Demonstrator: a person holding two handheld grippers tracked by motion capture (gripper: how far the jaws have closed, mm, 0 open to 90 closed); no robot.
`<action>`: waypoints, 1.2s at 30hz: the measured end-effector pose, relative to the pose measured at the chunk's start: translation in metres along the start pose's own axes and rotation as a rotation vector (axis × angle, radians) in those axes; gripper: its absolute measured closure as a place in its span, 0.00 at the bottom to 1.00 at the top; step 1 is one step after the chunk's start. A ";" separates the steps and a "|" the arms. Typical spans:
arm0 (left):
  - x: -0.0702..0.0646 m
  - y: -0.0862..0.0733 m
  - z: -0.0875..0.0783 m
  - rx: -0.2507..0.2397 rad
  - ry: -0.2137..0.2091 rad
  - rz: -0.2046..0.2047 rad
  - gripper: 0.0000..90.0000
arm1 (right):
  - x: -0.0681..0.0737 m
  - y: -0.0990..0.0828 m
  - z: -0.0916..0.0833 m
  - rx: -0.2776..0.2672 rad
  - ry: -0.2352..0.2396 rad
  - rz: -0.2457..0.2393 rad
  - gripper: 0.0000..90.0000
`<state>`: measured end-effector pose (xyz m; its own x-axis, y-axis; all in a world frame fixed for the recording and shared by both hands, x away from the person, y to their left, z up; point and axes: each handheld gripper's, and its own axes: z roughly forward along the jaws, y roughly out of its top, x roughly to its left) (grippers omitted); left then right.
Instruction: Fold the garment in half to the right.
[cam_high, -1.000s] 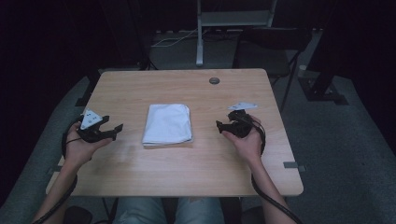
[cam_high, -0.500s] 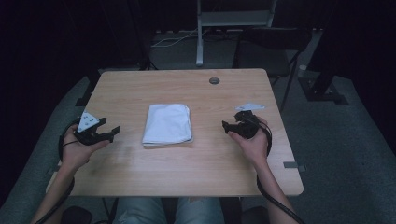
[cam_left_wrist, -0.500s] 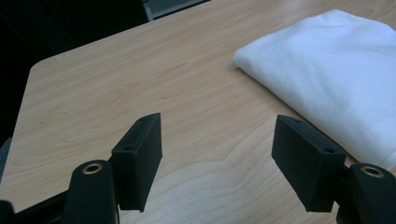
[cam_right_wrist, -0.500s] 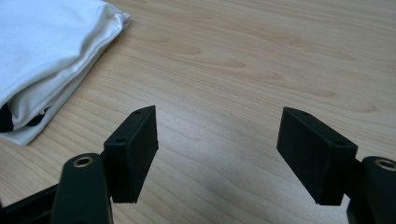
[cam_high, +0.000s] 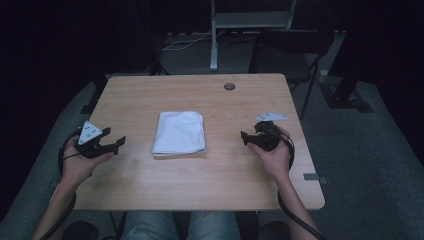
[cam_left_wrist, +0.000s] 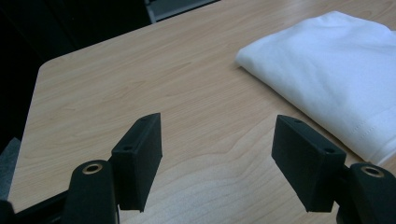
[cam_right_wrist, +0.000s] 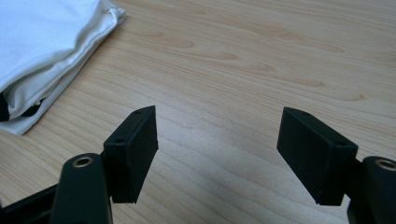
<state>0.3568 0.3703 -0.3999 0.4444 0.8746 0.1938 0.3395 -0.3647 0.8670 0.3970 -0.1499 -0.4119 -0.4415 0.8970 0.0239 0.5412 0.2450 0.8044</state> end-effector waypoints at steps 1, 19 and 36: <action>0.000 0.000 -0.001 -0.002 0.000 -0.003 0.37 | 0.000 0.000 -0.001 0.001 -0.001 0.003 0.31; 0.000 -0.009 -0.009 -0.008 0.002 -0.016 0.37 | -0.008 -0.015 -0.010 0.003 -0.020 0.012 0.31; -0.005 -0.018 -0.012 -0.015 -0.007 -0.024 0.37 | -0.015 -0.028 -0.018 -0.005 -0.038 0.037 0.30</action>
<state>0.3386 0.3762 -0.4109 0.4421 0.8808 0.1696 0.3380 -0.3388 0.8781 0.3753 -0.1769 -0.4237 -0.3934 0.9188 0.0315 0.5536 0.2094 0.8060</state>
